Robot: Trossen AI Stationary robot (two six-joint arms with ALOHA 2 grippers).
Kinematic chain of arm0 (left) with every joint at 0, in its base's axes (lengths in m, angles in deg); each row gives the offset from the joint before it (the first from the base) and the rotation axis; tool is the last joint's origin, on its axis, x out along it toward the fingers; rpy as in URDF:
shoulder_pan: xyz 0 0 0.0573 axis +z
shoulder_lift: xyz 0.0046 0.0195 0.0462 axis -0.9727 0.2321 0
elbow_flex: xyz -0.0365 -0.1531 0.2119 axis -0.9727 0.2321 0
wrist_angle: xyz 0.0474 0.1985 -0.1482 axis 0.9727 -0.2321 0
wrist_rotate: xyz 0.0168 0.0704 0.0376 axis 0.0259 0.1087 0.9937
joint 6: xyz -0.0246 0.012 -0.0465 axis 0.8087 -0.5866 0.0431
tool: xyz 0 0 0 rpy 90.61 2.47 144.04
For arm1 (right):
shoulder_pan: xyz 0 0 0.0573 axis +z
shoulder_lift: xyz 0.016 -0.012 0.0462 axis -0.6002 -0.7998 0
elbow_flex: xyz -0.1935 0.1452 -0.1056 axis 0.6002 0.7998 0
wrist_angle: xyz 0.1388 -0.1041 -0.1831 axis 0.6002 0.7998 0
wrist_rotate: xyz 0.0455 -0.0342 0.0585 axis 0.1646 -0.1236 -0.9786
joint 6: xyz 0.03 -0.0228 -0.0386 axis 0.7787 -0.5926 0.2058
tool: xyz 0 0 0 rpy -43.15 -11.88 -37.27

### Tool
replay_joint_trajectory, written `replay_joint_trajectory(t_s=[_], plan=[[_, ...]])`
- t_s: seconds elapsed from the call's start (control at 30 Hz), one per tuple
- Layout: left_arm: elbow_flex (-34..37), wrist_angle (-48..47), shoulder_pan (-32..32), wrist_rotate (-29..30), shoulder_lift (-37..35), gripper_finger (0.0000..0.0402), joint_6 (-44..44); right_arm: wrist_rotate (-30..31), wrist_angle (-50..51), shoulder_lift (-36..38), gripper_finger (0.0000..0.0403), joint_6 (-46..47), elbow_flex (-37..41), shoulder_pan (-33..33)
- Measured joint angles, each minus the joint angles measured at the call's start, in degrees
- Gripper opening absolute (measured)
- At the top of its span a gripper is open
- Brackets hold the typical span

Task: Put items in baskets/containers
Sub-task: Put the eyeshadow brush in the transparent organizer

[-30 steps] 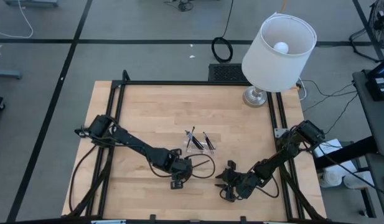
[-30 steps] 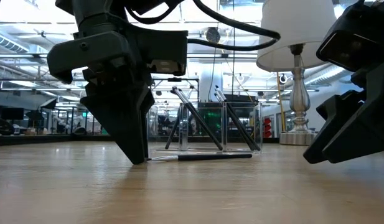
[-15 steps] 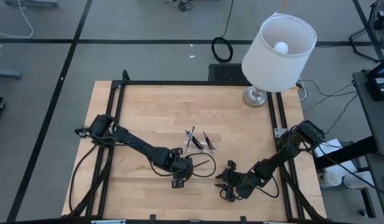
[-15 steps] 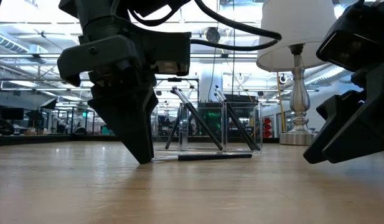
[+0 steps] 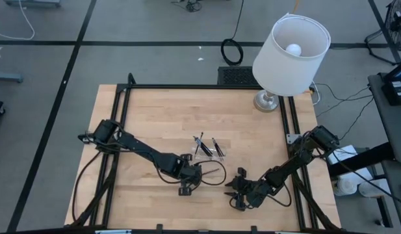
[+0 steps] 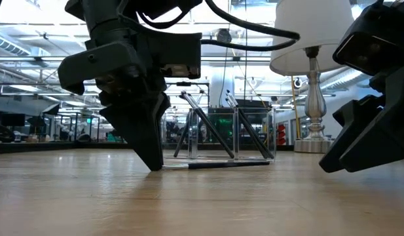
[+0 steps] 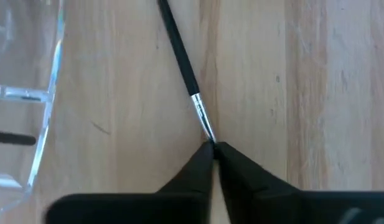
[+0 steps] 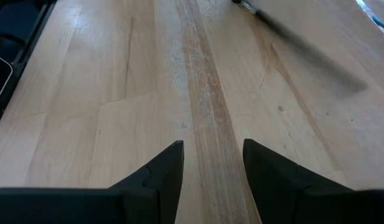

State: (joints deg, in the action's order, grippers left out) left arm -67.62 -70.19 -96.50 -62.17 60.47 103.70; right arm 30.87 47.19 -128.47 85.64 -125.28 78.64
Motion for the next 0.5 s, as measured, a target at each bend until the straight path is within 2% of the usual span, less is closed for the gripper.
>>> replay_joint_trajectory(t_s=[0.07, 0.3, 0.5], plan=[[0.0, -0.08, 0.03, -1.26, 0.0, 0.001, -1.57, 0.0, 0.0, 0.0, 0.0155, 0.0, 0.0, 0.02], [-0.75, -4.44, -1.77, 1.53, 0.06, 0.0003, -4.36, 0.0, 0.09, 0.0, 0.0155, -0.19, 0.0, 0.0], [-7.41, -20.91, -3.86, 8.53, 0.59, 0.0002, -6.35, 0.0, 0.46, 0.0, 0.0155, -0.22, 0.0, 0.02]])
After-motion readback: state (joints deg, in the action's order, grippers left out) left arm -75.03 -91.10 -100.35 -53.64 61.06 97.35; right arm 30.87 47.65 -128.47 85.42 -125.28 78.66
